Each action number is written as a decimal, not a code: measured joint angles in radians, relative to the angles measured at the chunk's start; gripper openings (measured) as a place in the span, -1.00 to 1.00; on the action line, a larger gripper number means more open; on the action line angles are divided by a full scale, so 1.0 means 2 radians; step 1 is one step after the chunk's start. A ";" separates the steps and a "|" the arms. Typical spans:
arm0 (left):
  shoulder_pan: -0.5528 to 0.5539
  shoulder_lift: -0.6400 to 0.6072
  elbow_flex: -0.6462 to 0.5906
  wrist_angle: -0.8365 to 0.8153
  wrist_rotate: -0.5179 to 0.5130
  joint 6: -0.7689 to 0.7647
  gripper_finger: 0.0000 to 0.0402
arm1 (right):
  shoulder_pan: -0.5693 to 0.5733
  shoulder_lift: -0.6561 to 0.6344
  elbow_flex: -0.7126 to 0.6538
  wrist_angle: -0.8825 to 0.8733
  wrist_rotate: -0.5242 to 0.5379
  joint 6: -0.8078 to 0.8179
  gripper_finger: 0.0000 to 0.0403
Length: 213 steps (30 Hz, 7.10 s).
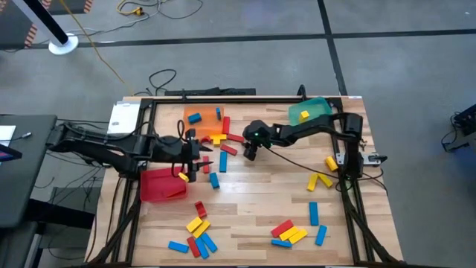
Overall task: Sort blocks
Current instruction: Put the red block into the red bin
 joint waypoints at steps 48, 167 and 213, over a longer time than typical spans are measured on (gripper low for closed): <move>-0.098 -0.179 -0.120 0.099 -0.060 -0.001 -0.03 | 0.182 -0.163 0.021 0.055 0.001 -0.020 -0.62; -0.324 -0.164 -0.108 -0.245 -0.319 -0.371 -0.48 | 0.209 -0.147 0.021 -0.015 0.043 0.007 0.12; -0.372 -0.164 -0.247 -0.175 -0.369 -0.449 -0.39 | 0.209 -0.147 0.021 -0.013 0.042 0.010 0.12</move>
